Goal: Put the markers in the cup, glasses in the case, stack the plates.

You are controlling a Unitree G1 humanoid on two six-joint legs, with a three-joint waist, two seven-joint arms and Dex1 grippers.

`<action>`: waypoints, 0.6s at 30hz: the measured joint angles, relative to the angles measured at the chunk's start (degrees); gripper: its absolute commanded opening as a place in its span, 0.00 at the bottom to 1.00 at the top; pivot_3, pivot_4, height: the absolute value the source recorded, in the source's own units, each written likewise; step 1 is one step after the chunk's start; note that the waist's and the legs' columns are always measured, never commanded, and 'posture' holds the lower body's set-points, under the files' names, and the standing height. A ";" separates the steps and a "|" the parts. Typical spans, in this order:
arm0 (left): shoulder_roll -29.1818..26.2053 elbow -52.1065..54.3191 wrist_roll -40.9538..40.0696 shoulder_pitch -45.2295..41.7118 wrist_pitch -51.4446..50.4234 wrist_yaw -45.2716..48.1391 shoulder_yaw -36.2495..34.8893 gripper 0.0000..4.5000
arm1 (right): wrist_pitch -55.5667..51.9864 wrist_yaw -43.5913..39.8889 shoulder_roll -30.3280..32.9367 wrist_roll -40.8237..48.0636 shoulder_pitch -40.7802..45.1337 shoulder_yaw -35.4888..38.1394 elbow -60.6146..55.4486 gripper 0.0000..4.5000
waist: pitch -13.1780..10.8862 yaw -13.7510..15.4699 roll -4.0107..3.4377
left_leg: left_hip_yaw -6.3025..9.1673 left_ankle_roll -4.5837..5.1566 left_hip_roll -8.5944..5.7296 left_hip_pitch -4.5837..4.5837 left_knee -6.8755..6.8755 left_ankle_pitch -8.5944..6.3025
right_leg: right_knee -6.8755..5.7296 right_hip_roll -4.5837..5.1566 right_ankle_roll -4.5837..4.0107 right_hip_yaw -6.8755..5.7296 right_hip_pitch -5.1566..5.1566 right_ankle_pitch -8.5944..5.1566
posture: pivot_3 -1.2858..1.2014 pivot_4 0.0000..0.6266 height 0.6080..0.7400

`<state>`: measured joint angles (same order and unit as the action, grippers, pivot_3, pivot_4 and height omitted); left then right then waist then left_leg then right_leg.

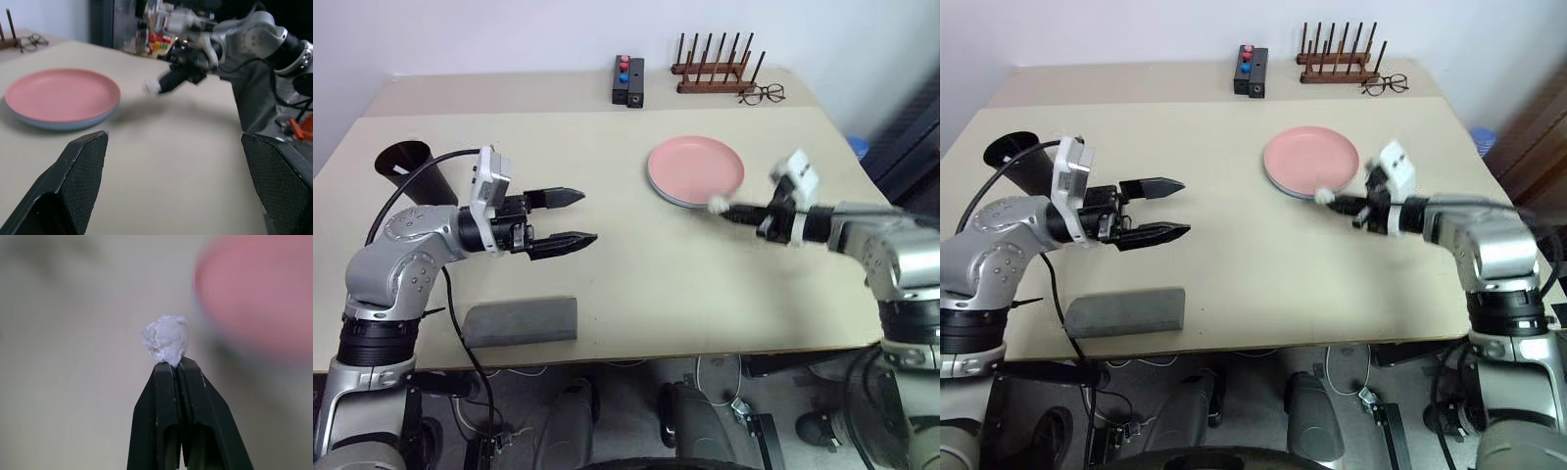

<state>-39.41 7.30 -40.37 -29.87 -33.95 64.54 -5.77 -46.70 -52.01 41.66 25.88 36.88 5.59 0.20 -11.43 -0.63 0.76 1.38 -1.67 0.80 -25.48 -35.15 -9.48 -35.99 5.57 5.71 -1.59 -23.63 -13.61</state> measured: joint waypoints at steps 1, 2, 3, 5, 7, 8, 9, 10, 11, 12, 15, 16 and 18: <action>0.30 -0.79 0.60 -0.59 0.90 -0.82 -0.11 1.00 | 1.63 1.90 -1.14 -0.54 1.72 0.49 0.71 0.01 | 0.01 -0.01 0.01 | 0.00 0.00 0.00 0.02 0.00 0.00 | 0.01 0.00 0.00 0.00 0.02 0.00 | 0.52 0.24 1.00; 0.68 -2.19 1.75 -1.56 1.73 -1.72 -0.11 1.00 | 4.15 4.28 -2.57 -2.08 3.40 0.49 2.38 0.01 | 0.02 -0.01 0.03 | 0.00 0.00 -0.01 0.02 0.00 0.00 | 0.02 0.00 0.00 0.00 0.03 0.00 | 0.52 0.24 1.00; 0.97 -3.41 3.06 -2.21 2.83 -2.67 -0.10 1.00 | 7.14 6.61 -3.89 -4.08 4.43 0.13 4.48 0.01 | 0.02 0.04 0.04 | -0.01 0.00 -0.01 0.02 0.00 0.00 | 0.03 0.00 0.00 -0.01 0.04 0.00 | 0.52 0.24 1.00; 1.82 -5.97 5.60 -2.81 5.11 -5.11 -0.18 1.00 | 13.51 11.25 -6.85 -8.77 5.55 -1.44 10.24 0.01 | 0.03 0.03 0.04 | -0.02 0.00 -0.03 0.01 0.02 0.00 | 0.06 0.00 0.01 0.00 0.05 0.01 | 0.52 0.24 1.00; 4.07 -7.45 6.51 -3.15 5.82 -8.05 -0.46 1.00 | 17.81 14.83 -9.93 -12.46 6.45 -3.69 15.53 0.01 | 0.01 -0.06 0.03 | -0.02 0.01 -0.04 -0.02 0.02 0.01 | 0.05 0.00 0.03 0.01 0.02 0.02 | 0.52 0.24 1.00; 5.31 -7.43 6.40 -3.19 5.65 -9.39 -0.48 1.00 | 19.67 16.41 -11.62 -13.95 7.39 -4.75 18.35 0.01 | 0.00 -0.11 0.02 | -0.03 0.01 -0.04 -0.04 0.02 0.01 | 0.02 0.00 0.06 0.02 0.00 0.03 | 0.52 0.24 1.00; 6.00 -7.29 6.30 -3.17 5.54 -10.06 -0.47 1.00 | 20.53 17.24 -12.78 -14.54 8.20 -5.18 20.16 0.01 | -0.01 -0.13 0.00 | -0.03 0.01 -0.04 -0.04 0.02 0.02 | -0.01 0.00 0.21 0.02 -0.03 0.12 | 0.52 0.24 1.00; 6.34 -6.89 6.14 -3.03 5.49 -10.55 -0.43 1.00 | 21.79 17.80 -13.94 -15.07 9.59 -5.36 22.97 0.01 | -0.02 -0.16 0.00 | -0.03 0.01 -0.04 -0.04 0.03 0.02 | -0.05 -0.01 0.25 0.02 -0.05 0.14 | 0.52 0.24 1.00; 6.33 -6.21 6.13 -2.75 5.52 -10.80 -0.43 1.00 | 22.76 17.92 -14.00 -15.60 10.61 -5.41 25.00 0.12 | -0.02 -0.17 -0.01 | -0.03 0.01 -0.04 -0.03 0.05 0.02 | -0.07 -0.01 0.25 0.02 -0.05 0.14 | 0.52 0.24 1.00; 6.27 -5.71 6.12 -2.29 5.55 -11.01 -0.51 1.00 | 23.43 17.82 -13.84 -15.79 11.46 -5.24 26.75 0.18 | -0.02 -0.16 -0.01 | -0.03 0.01 -0.04 0.00 0.07 0.02 | -0.07 -0.01 0.25 0.02 -0.03 0.14 | 0.52 0.24 1.00; 6.26 -5.32 6.13 -0.86 5.55 -11.44 -0.65 1.00 | 25.21 16.41 -13.72 -16.10 12.30 -5.04 29.31 0.51 | -0.02 -0.11 0.00 | -0.02 0.01 -0.03 0.00 0.06 0.02 | -0.06 -0.02 0.23 0.01 -0.02 0.13 | 0.52 0.24 1.00; 6.26 -5.32 6.13 -0.69 5.58 -11.56 -0.66 1.00 | 25.33 16.20 -13.88 -16.08 12.26 -5.04 29.48 0.62 | -0.02 -0.14 -0.01 | -0.02 0.01 -0.03 0.00 0.05 0.02 | -0.06 -0.02 0.23 0.02 -0.02 0.13 | 0.52 0.24 1.00; 6.26 -5.32 6.13 -0.58 5.78 -11.62 -0.71 1.00 | 25.33 15.56 -13.93 -16.10 12.27 -5.05 29.51 0.87 | -0.02 -0.15 -0.01 | -0.02 0.01 -0.03 0.01 0.05 0.02 | -0.07 -0.02 0.22 0.02 -0.02 0.12 | 0.52 0.24 1.00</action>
<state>-33.15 1.98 -34.25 -30.45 -28.17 52.92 -6.48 -21.37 -36.45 27.73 9.78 49.15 0.54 29.71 -11.45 -0.78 0.75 1.37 -1.66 0.77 -25.47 -35.10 -9.46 -36.06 5.55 5.93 -1.57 -23.65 -13.49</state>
